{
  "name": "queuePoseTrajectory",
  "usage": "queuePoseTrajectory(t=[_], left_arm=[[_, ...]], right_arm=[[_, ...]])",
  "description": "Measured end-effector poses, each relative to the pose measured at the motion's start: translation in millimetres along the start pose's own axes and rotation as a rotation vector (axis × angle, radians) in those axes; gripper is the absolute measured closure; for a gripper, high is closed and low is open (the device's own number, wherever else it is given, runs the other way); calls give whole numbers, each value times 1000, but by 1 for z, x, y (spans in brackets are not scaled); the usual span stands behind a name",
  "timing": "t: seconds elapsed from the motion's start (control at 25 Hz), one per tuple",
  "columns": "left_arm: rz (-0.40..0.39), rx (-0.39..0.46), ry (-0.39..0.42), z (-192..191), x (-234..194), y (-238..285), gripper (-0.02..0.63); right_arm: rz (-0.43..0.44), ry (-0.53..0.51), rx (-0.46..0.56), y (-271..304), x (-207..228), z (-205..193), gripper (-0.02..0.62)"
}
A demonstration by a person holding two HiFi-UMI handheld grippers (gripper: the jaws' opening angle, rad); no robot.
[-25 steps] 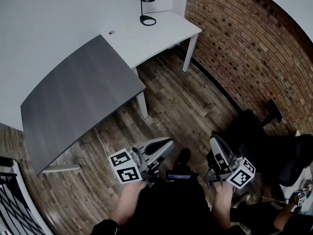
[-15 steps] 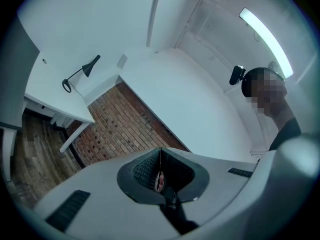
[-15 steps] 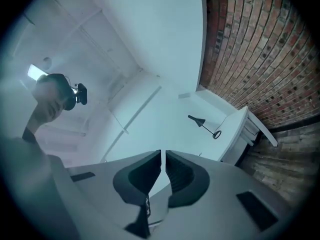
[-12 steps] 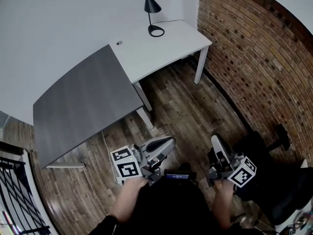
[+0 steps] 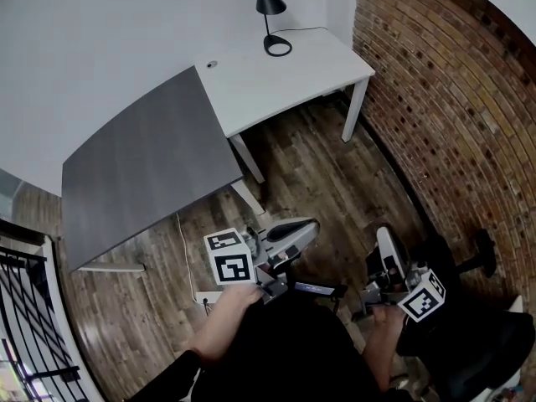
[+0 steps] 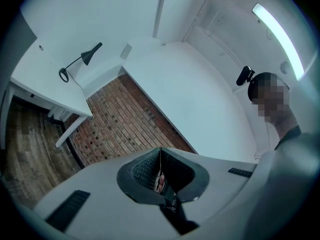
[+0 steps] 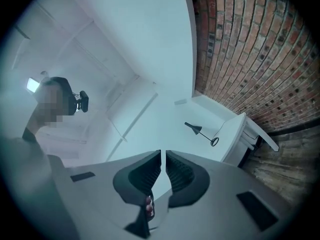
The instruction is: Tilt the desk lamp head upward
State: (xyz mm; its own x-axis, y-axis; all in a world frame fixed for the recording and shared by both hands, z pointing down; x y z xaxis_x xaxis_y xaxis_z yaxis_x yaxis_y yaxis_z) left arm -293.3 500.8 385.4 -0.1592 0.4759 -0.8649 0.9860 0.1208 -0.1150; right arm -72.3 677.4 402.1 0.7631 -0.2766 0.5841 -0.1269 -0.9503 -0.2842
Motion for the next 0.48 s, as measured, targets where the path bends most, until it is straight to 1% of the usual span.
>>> queuePoseTrajectory(t=[0.16, 0.28, 0.36, 0.48], left_arm=[[-42, -32, -42, 14, -22, 25, 594], [-94, -65, -71, 26, -45, 48, 594], [-134, -83, -90, 40, -60, 61, 594], [-169, -82, -96, 71, -78, 74, 594]], right_arm=[[-30, -21, -17, 11, 11, 5, 578], [-70, -29, -32, 24, 32, 9, 578], [-97, -23, -45, 41, 47, 12, 578], [-88, -9, -67, 81, 67, 19, 578]])
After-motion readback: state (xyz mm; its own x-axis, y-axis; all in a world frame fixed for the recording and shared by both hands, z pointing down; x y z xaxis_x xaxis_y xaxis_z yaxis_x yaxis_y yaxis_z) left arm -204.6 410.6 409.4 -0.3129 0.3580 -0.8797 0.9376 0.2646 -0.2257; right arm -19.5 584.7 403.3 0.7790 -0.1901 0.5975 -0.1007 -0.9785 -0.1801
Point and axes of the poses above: the fingertips, and each gripper's own axes: y forward along the fingers, x to its right, z out of its top, the point moved 10 cm from there along -y, backward along the fingers, and after that the axes turned 13 degrees about -y, right-handed, at the moved point
